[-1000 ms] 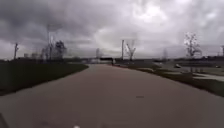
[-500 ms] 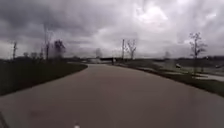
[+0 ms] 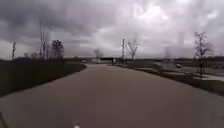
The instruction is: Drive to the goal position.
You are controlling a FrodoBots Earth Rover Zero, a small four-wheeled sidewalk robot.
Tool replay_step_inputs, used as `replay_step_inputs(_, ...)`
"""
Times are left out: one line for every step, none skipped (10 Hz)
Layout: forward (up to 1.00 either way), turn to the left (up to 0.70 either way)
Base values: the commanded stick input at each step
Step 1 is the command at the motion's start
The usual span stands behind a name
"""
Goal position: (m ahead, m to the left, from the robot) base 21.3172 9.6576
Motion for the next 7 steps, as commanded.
replay_step_inputs(1.00,0.00)
replay_step_inputs(1.00,0.00)
replay_step_inputs(1.00,0.00)
replay_step_inputs(1.00,0.00)
replay_step_inputs(1.00,0.00)
replay_step_inputs(1.00,0.00)
replay_step_inputs(1.00,0.00)
